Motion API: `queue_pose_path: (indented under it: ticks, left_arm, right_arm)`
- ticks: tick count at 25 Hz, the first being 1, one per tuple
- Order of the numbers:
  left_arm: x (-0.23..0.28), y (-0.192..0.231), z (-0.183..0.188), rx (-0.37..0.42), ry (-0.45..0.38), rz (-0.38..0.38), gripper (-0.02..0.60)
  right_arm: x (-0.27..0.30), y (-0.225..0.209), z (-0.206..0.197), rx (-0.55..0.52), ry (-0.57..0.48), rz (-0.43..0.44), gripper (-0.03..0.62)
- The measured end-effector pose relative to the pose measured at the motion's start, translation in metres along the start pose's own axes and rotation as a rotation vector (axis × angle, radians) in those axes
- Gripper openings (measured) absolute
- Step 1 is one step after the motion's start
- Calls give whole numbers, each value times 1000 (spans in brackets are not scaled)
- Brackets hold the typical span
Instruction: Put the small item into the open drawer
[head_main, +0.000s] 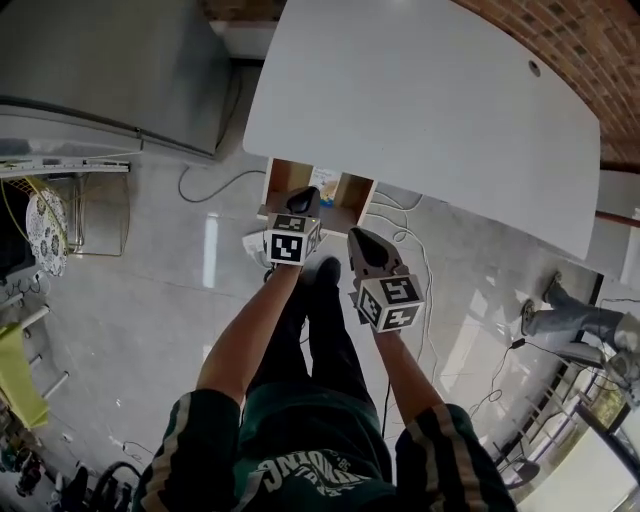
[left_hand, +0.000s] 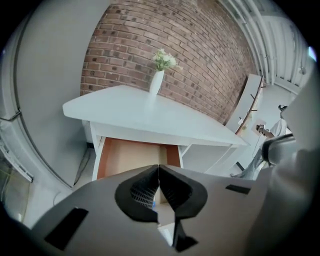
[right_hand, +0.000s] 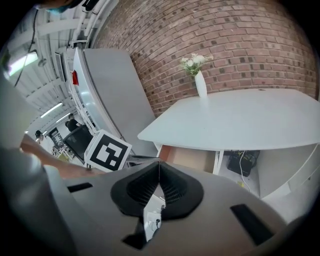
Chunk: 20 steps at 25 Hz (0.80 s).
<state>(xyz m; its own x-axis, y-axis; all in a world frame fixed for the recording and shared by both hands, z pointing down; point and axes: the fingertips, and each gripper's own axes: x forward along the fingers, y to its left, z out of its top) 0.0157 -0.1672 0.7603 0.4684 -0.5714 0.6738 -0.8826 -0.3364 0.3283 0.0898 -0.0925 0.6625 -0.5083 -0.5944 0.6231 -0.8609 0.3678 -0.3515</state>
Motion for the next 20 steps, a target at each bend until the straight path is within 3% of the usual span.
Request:
queue_pose_path:
  ticks: [6,14,20]
  left_arm:
    - [-50,-13,22,61,-20,-21,17]
    - [-118,-35,114,252,-172,-19,17]
    - [-169,-48,173,304,-286,-5,17]
  right_arm:
    - [-17,29,22,-24,-25,3,25]
    - [-47,46,98,-86,-163,4,25]
    - [-75,69,168,-170,-309,6,25]
